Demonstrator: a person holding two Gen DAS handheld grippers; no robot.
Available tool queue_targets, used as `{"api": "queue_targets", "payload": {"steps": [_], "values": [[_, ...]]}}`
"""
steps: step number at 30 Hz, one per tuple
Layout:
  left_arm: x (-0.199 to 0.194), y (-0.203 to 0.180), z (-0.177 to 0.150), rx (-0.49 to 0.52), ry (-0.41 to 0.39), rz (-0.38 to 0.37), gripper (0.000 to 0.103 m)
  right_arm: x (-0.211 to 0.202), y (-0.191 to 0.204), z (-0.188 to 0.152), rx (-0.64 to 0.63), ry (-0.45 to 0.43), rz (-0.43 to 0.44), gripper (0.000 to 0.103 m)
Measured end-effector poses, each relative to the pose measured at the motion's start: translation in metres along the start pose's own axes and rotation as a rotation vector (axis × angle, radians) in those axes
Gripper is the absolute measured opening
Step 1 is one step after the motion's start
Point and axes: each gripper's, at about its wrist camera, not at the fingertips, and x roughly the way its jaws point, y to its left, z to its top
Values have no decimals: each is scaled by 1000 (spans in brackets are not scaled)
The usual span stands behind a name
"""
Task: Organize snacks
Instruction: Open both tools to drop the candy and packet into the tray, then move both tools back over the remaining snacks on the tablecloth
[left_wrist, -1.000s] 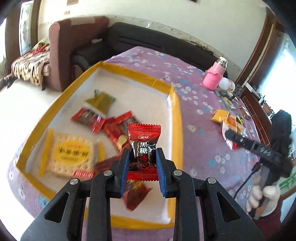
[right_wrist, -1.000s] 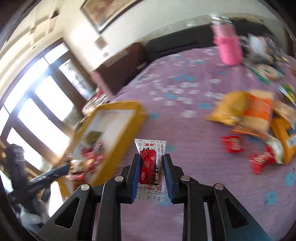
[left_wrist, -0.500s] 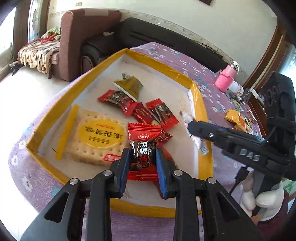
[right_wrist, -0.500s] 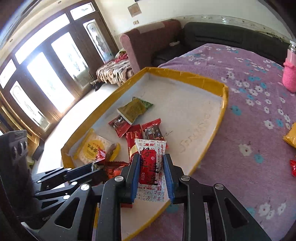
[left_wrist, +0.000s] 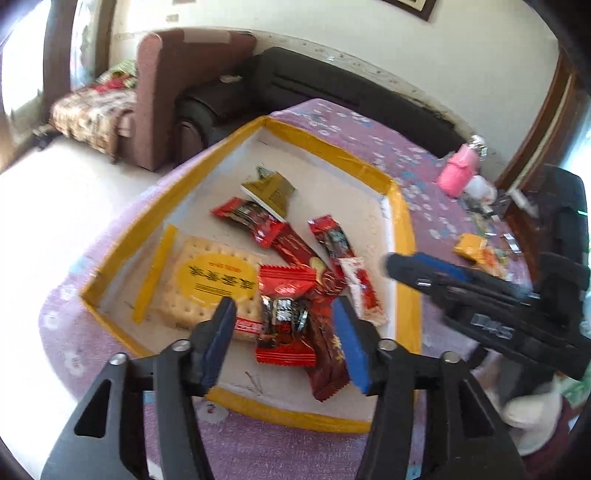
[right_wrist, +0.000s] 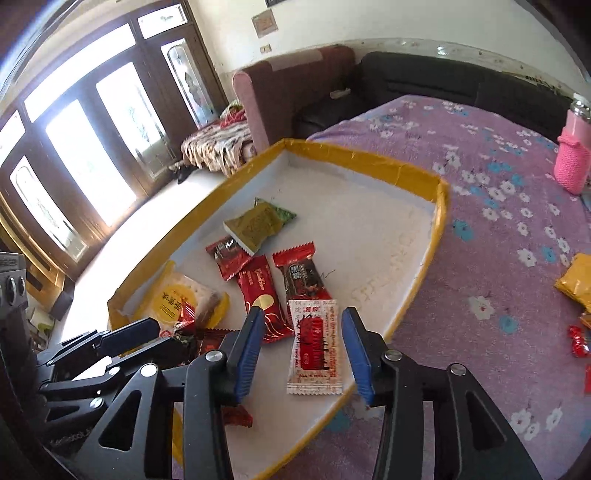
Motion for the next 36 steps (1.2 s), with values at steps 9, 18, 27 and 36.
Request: {"api": "queue_targets", "payload": {"steps": [9,18,27,36], "values": [[-9,-63,-5,171,-25,75,63,-62,-55,-25,100,-97,-49,53],[-3,-143,-16,360,-25,99,63,-105,-149,-71,282,-123,-143,55],[19,-187,-28,452,40,83,63,-136,-234,-110,459,-156,-206,56],[32,-201,-32,460,98,1,63,-140,-275,-108,533,-184,-233,56]]}}
